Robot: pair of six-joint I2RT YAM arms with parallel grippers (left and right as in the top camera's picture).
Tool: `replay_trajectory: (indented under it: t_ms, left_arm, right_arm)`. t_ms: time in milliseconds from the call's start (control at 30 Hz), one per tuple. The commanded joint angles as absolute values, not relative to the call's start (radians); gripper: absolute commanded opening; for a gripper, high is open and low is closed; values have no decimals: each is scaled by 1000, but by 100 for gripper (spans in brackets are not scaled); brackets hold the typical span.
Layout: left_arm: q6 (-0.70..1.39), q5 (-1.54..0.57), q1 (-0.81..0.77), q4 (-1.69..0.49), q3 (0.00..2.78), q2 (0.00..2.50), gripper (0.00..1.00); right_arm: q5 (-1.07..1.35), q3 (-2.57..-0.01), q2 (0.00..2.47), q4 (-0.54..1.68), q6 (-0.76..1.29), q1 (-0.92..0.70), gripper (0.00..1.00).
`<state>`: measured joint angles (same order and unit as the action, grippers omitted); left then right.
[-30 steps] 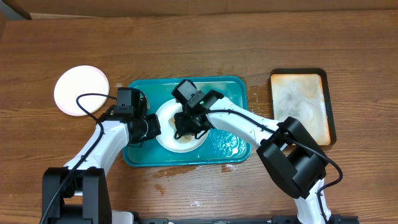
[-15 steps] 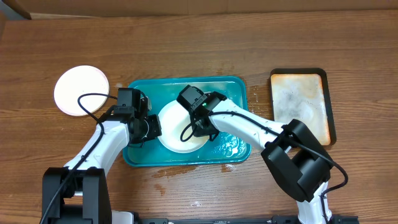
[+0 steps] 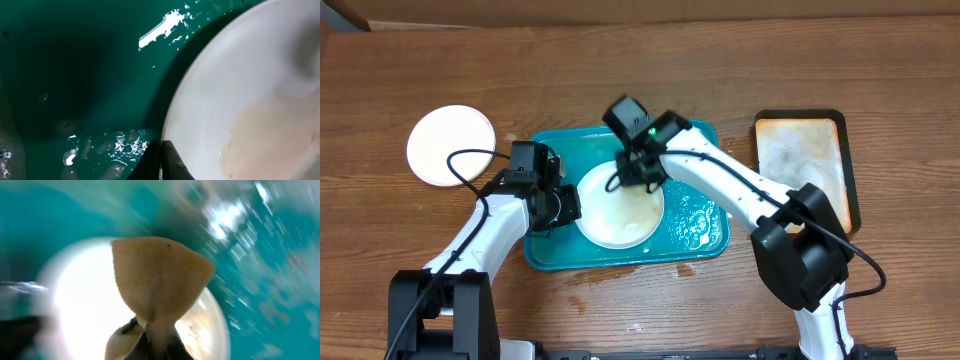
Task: Clean dirty plates on tray and stack at the side
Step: 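Scrub the near white plate with the sponge while the left gripper holds it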
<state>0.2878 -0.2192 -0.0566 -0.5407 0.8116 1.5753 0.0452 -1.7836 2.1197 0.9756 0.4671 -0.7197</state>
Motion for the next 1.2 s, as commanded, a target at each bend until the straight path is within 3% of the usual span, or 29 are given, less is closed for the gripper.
replay_trajectory:
  t_ms: [0, 300, 667, 1000, 1167]
  left_arm:
    - [269, -175, -48, -550, 812, 1569, 4]
    - [270, -176, -48, -548, 812, 1569, 4]
    - [294, -177, -48, -551, 812, 1569, 4]
    - [295, -177, -48, -566, 812, 1569, 4]
    - [294, -181, -48, -576, 812, 1569, 4]
  right_arm:
    - [163, -1855, 2109, 966, 507, -720, 4]
    - [194, -1729, 2119, 936, 524, -780, 4]
    - [295, -1451, 2121, 669, 616, -854, 4]
    - [-75, -1455, 2121, 915, 633, -760, 4]
    - [-120, -1470, 2121, 980, 624, -690, 4]
